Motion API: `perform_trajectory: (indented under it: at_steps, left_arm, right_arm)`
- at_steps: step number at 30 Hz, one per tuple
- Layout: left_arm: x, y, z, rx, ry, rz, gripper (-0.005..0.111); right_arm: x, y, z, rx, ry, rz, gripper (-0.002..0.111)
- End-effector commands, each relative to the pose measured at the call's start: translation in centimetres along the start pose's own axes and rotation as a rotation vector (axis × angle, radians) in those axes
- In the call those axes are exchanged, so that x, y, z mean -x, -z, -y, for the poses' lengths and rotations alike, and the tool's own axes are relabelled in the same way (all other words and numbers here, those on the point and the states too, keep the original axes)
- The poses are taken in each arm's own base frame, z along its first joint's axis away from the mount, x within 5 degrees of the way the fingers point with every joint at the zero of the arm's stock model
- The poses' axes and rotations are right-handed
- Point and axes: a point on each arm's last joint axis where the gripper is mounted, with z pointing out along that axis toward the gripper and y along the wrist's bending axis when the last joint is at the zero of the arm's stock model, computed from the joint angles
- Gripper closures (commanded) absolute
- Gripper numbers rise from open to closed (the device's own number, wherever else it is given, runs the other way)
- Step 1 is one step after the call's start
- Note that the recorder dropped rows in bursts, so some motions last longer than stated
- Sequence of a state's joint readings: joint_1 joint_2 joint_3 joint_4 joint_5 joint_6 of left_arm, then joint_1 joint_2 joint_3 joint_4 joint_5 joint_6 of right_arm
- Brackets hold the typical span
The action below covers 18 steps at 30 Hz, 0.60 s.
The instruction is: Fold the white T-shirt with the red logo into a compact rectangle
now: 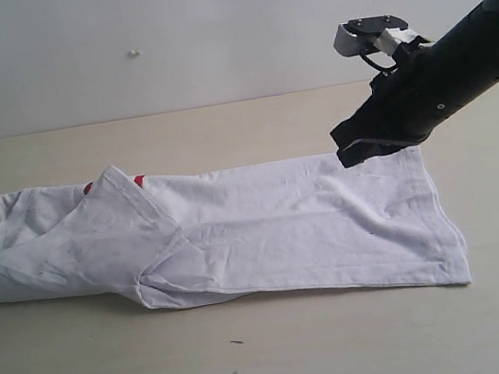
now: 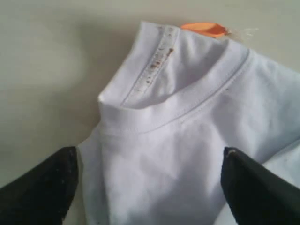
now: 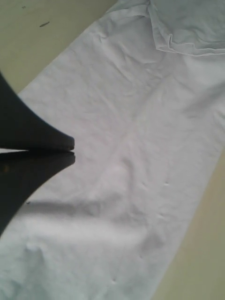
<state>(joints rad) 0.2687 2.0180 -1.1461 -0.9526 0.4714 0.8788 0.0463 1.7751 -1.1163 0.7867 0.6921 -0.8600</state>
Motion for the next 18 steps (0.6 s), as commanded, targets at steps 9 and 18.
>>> perform_trajectory:
  at_steps: [9, 18]
  left_arm:
    - [-0.33, -0.07, 0.0, -0.008, 0.0, -0.029, 0.027]
    - [-0.34, -0.14, -0.09, -0.001, -0.001, -0.028, 0.027]
  right_arm:
    - [0.02, 0.12, -0.09, -0.002, 0.012, 0.004, 0.108]
    - [-0.05, 0.12, -0.16, 0.006, 0.012, -0.003, 0.108]
